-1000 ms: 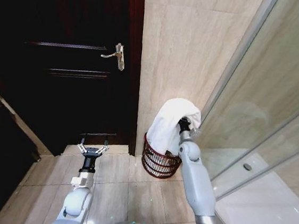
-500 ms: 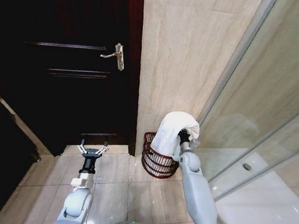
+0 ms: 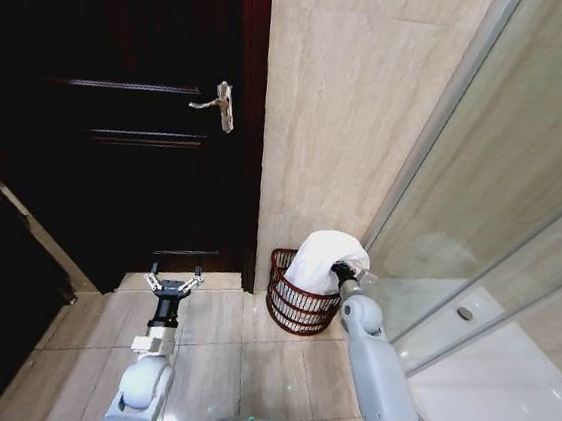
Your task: Discard the used towel into the hamper.
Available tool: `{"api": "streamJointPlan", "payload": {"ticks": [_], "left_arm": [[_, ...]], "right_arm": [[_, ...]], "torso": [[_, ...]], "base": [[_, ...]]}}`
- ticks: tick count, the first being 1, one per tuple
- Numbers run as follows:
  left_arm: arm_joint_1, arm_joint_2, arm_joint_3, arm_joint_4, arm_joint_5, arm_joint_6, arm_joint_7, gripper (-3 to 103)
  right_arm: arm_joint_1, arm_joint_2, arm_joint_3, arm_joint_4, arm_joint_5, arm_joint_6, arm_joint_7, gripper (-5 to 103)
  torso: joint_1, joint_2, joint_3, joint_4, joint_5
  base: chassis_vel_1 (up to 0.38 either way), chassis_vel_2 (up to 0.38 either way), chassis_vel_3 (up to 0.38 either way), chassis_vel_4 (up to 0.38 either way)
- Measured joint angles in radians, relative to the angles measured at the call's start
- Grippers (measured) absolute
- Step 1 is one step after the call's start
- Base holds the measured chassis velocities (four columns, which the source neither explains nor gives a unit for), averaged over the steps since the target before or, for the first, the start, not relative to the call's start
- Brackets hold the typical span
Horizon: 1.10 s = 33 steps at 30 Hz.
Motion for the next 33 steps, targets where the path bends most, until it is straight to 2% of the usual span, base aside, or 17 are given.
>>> {"api": "streamJointPlan", "payload": {"ticks": [2, 3, 6, 7, 9, 10, 12, 17, 20, 26, 33], "left_arm": [[-0.002, 0.003, -0.001, 0.0, -0.001, -0.001, 0.001, 100], [-0.002, 0.003, -0.001, 0.0, -0.001, -0.001, 0.001, 100], [-0.006, 0.004, -0.008, 0.0, -0.001, -0.001, 0.011, 100], [-0.006, 0.004, -0.008, 0.0, -0.001, -0.001, 0.011, 100], [-0.006, 0.002, -0.013, -0.002, -0.001, 0.0, 0.018, 100], [-0.006, 0.002, -0.013, -0.002, -0.001, 0.0, 0.018, 100], [-0.002, 0.002, -0.022, -0.008, -0.006, 0.0, 0.026, 100], [-0.001, 0.002, -0.031, -0.009, -0.015, 0.001, 0.033, 100], [-0.003, 0.003, -0.032, 0.011, -0.02, -0.008, 0.039, 100], [-0.006, -0.003, -0.015, 0.016, -0.01, -0.009, 0.04, 100], [-0.01, -0.005, -0.009, 0.006, 0.002, 0.002, 0.036, 100]], "right_arm": [[-0.002, -0.007, 0.002, 0.02, 0.051, -0.055, 0.044, 6], [-0.002, -0.007, 0.002, 0.02, 0.051, -0.055, 0.044, 6], [-0.009, -0.031, 0.007, 0.065, 0.112, -0.167, 0.066, 6], [-0.009, -0.031, 0.007, 0.065, 0.112, -0.167, 0.066, 6], [-0.012, -0.057, 0.006, 0.09, 0.145, -0.242, 0.078, 6], [-0.012, -0.057, 0.006, 0.09, 0.145, -0.242, 0.078, 6], [-0.011, -0.091, -0.002, 0.113, 0.212, -0.306, 0.123, 6], [-0.01, -0.132, -0.015, 0.138, 0.307, -0.335, 0.183, 6], [-0.003, -0.201, -0.026, 0.146, 0.416, -0.34, 0.242, 6], [0.029, -0.219, -0.029, 0.059, 0.419, -0.339, 0.22, 6], [0.089, -0.191, -0.058, -0.062, 0.416, -0.335, 0.208, 6]], "torso": [[0.0, 0.0, 0.0, -0.0001, 0.0], [0.0, 0.0, 0.0, -0.0001, 0.0], [0.0, 0.0, 0.0, 0.0, 0.0], [0.0, 0.0, 0.0, 0.0, 0.0], [0.0, 0.0, 0.0, -0.0001, 0.0], [0.0, 0.0, 0.0, -0.0001, 0.0], [0.0, 0.0, 0.0, 0.0, 0.0], [0.0, 0.0, 0.0, -0.0001, 0.0001], [0.0, 0.0, 0.0, -0.0001, 0.0], [0.0, 0.0, 0.0, -0.0002, 0.0002], [0.0, 0.0, 0.0, 0.0, 0.0001]], "base": [[0.0, 0.0, 0.0, 0.0], [0.0, 0.0, 0.0, 0.0], [0.0, 0.0, 0.0, 0.0], [0.0, 0.0, 0.0, 0.0], [0.0, 0.0, 0.0, 0.0], [0.0, 0.0, 0.0, 0.0], [0.0, 0.0, 0.0, 0.0], [0.0, 0.0, 0.0, 0.0], [0.0, 0.0, 0.0, 0.0], [0.0, 0.0, 0.0, 0.0], [0.0, 0.0, 0.0, 0.0]]}}
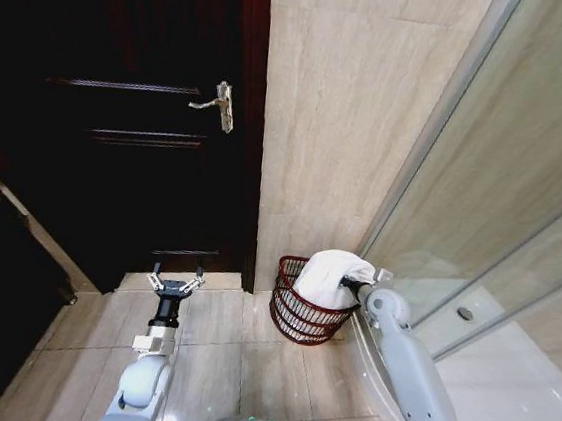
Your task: Discard the used towel into the hamper.
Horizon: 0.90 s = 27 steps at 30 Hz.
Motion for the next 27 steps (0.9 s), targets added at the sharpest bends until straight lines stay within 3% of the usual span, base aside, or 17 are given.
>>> {"api": "streamJointPlan", "payload": {"ticks": [8, 11, 13, 14, 16, 18, 20, 23, 25, 26, 27], "left_arm": [[-0.002, 0.001, -0.001, -0.002, 0.001, 0.004, -0.001, 100], [-0.009, 0.002, 0.002, -0.002, 0.0, 0.005, -0.001, 100], [-0.011, 0.002, 0.003, -0.002, -0.001, 0.006, -0.001, 100], [-0.014, 0.003, 0.003, -0.002, -0.003, 0.007, -0.001, 100], [-0.016, 0.005, 0.004, -0.002, -0.004, 0.007, -0.001, 100], [-0.024, 0.008, 0.006, 0.002, -0.007, 0.009, -0.001, 100], [-0.025, 0.008, 0.006, 0.004, -0.007, 0.009, 0.0, 100], [-0.03, 0.008, 0.011, 0.009, -0.018, 0.014, 0.006, 100], [-0.031, 0.009, 0.012, 0.011, -0.019, 0.015, 0.007, 100], [-0.034, 0.011, 0.015, 0.021, -0.02, 0.014, 0.009, 100], [-0.037, 0.012, 0.018, 0.026, -0.02, 0.014, 0.009, 100]], "right_arm": [[0.025, 0.035, -0.016, -0.076, -0.009, 0.001, -0.019, 3], [0.019, 0.038, -0.034, -0.069, -0.006, 0.002, -0.004, 16], [0.017, 0.036, -0.039, -0.06, -0.002, 0.002, 0.004, 16], [0.016, 0.028, -0.048, -0.04, 0.009, 0.002, 0.019, 27], [0.014, 0.021, -0.053, -0.027, 0.013, 0.002, 0.027, 27], [0.009, 0.002, -0.063, 0.007, 0.024, 0.002, 0.04, 43], [0.007, -0.002, -0.064, 0.016, 0.028, 0.002, 0.044, 43], [-0.01, -0.023, -0.069, 0.062, 0.062, 0.003, 0.074, 60], [-0.015, -0.025, -0.069, 0.069, 0.062, 0.003, 0.075, 60], [-0.027, -0.029, -0.065, 0.088, 0.06, 0.003, 0.077, 71], [-0.035, -0.029, -0.059, 0.102, 0.046, 0.004, 0.076, 71]], "torso": [[0.0, 0.0, 0.0, -0.0001, -0.0002], [0.0, 0.0, 0.0, -0.0002, -0.0002], [0.0, 0.0, 0.0, -0.0002, -0.0001], [0.0, 0.0, 0.0, -0.0001, -0.0003], [0.0, 0.0, 0.0, -0.0001, -0.0006], [0.0, 0.0, 0.0, -0.0001, 0.0], [0.0, 0.0, 0.0, -0.0001, -0.0002], [0.0, 0.0, 0.0, -0.0001, -0.0001], [0.0, 0.0, 0.0, -0.0001, -0.0001], [0.0, 0.0, 0.0, -0.0001, 0.0], [0.0, 0.0, 0.0, -0.0001, -0.0001]], "base": [[0.0, 0.0, 0.0, 0.0], [0.0, 0.0, 0.0, 0.0], [0.0, 0.0, 0.0, 0.0], [0.0, 0.0, 0.0, 0.0], [0.0, 0.0, 0.0, 0.0], [0.0, 0.0, 0.0, 0.0], [0.0, 0.0, 0.0, 0.0], [0.0, 0.0, 0.0, 0.0], [0.0, 0.0, 0.0, 0.0], [0.0, 0.0, 0.0, 0.0], [0.0, 0.0, 0.0, 0.0]]}}
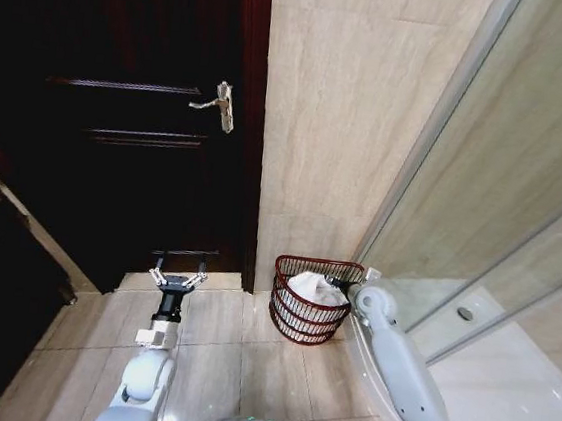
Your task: Discard the used towel into the hamper.
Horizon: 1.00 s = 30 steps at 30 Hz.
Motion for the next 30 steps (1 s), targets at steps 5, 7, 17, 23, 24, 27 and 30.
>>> {"api": "streamJointPlan", "payload": {"ticks": [5, 7, 17, 23, 24, 27, 30], "left_arm": [[-0.007, -0.001, 0.01, 0.009, 0.0, -0.001, -0.001, 100], [-0.012, -0.002, 0.017, 0.012, 0.001, 0.001, -0.008, 100], [-0.004, 0.001, 0.041, -0.008, -0.03, 0.057, -0.006, 100], [0.018, 0.017, 0.034, -0.034, -0.073, 0.078, 0.019, 100], [0.025, 0.026, 0.032, -0.041, -0.085, 0.081, 0.024, 100], [0.044, 0.041, 0.026, -0.056, -0.108, 0.086, 0.041, 100], [0.059, 0.046, 0.025, -0.064, -0.125, 0.09, 0.058, 100]], "right_arm": [[-0.065, 0.002, 0.034, 0.095, -0.155, 0.058, -0.068, 93], [-0.121, 0.007, 0.041, 0.14, -0.306, 0.186, -0.156, 97], [-0.307, 0.138, 0.109, 0.15, -0.833, 0.696, -0.383, 100], [-0.445, 0.196, 0.138, 0.208, -0.932, 0.849, -0.37, 100], [-0.49, 0.204, 0.142, 0.237, -0.937, 0.859, -0.369, 100], [-0.581, 0.225, 0.16, 0.288, -0.95, 0.887, -0.375, 100], [-0.628, 0.229, 0.17, 0.305, -0.951, 0.91, -0.381, 100]], "torso": [[0.0, 0.0, 0.0, 0.0, -0.0001], [0.0, 0.0, 0.0, 0.0001, 0.0], [0.0, 0.0, 0.0, 0.0002, 0.0], [0.0, 0.0, 0.0, 0.0001, -0.0002], [0.0, 0.0, 0.0, 0.0, 0.0], [0.0, 0.0, 0.0, -0.0003, -0.0003], [0.0, 0.0, 0.0, 0.0, -0.0002]], "base": [[0.0, 0.0, 0.0, 0.0], [0.0, 0.0, 0.0, 0.0], [0.0, 0.0, 0.0, 0.0], [0.0, 0.0, 0.0, 0.0], [0.0, 0.0, 0.0, 0.0], [0.0, 0.0, 0.0, 0.0], [0.0, 0.0, 0.0, 0.0]]}}
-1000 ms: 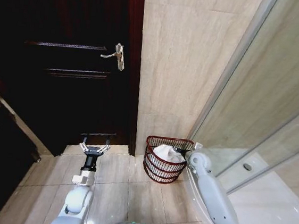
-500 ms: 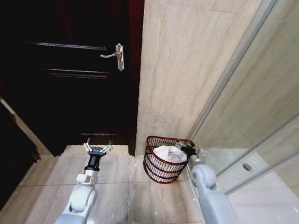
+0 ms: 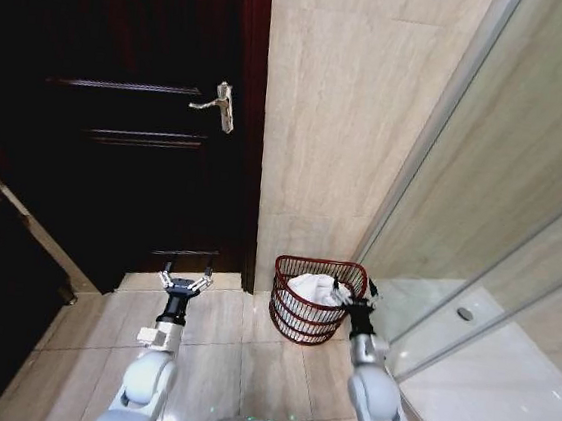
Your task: Discard the used towel into the hamper.
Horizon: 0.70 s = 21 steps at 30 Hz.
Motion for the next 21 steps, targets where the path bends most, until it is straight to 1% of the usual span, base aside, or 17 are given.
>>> {"api": "streamJointPlan", "payload": {"ticks": [2, 3, 5, 6, 9, 10, 13, 16, 17, 19, 21], "left_arm": [[0.011, 0.007, -0.001, -0.004, -0.016, 0.004, 0.027, 100], [0.011, 0.007, -0.001, -0.004, -0.016, 0.004, 0.027, 100], [0.012, 0.011, -0.002, -0.005, -0.018, 0.004, 0.043, 100], [0.011, 0.017, 0.005, -0.005, -0.019, 0.005, 0.047, 100], [0.01, 0.025, 0.01, -0.005, -0.02, 0.011, 0.05, 100], [0.009, 0.029, 0.012, -0.011, -0.021, 0.018, 0.051, 100], [0.012, 0.035, 0.011, -0.029, -0.028, 0.033, 0.051, 100], [0.034, 0.05, 0.009, -0.062, -0.055, 0.069, 0.048, 100], [0.034, 0.05, 0.009, -0.062, -0.055, 0.069, 0.048, 100], [0.052, 0.054, 0.007, -0.086, -0.064, 0.107, 0.037, 100], [0.057, 0.053, 0.003, -0.095, -0.07, 0.117, 0.031, 100]], "right_arm": [[-0.063, 0.0, 0.028, 0.028, 0.01, 0.013, -0.041, 100], [-0.063, 0.0, 0.028, 0.028, 0.01, 0.013, -0.041, 100], [-0.111, -0.014, 0.046, 0.052, 0.025, 0.015, -0.087, 100], [-0.144, -0.024, 0.053, 0.072, 0.038, 0.022, -0.111, 100], [-0.173, -0.022, 0.059, 0.098, 0.053, 0.023, -0.129, 100], [-0.193, -0.011, 0.065, 0.119, 0.064, 0.021, -0.133, 100], [-0.216, 0.005, 0.066, 0.146, 0.072, 0.016, -0.126, 100], [-0.247, 0.017, 0.063, 0.193, 0.074, -0.003, -0.079, 100], [-0.247, 0.017, 0.063, 0.193, 0.074, -0.003, -0.079, 100], [-0.255, 0.035, 0.069, 0.224, 0.066, -0.021, -0.061, 100], [-0.256, 0.038, 0.07, 0.233, 0.067, -0.026, -0.06, 100]], "torso": [[0.0, 0.0, 0.0, 0.0001, 0.0001], [0.0, 0.0, 0.0, 0.0001, 0.0001], [0.0, 0.0, 0.0, -0.0002, 0.0001], [0.0, 0.0, 0.0, 0.0, 0.0002], [0.0, 0.0, 0.0, 0.0, 0.0001], [0.0, 0.0, 0.0, -0.0002, -0.0002], [0.0, 0.0, 0.0, -0.0001, 0.0001], [0.0, 0.0, 0.0, 0.0, 0.0001], [0.0, 0.0, 0.0, 0.0, 0.0001], [0.0, 0.0, 0.0, 0.0, 0.0001], [0.0, 0.0, 0.0, -0.0001, 0.0001]], "base": [[0.0, 0.0, 0.0, 0.0], [0.0, 0.0, 0.0, 0.0], [0.0, 0.0, 0.0, 0.0], [0.0, 0.0, 0.0, 0.0], [0.0, 0.0, 0.0, 0.0], [0.0, 0.0, 0.0, 0.0], [0.0, 0.0, 0.0, 0.0], [0.0, 0.0, 0.0, 0.0], [0.0, 0.0, 0.0, 0.0], [0.0, 0.0, 0.0, 0.0], [0.0, 0.0, 0.0, 0.0]]}}
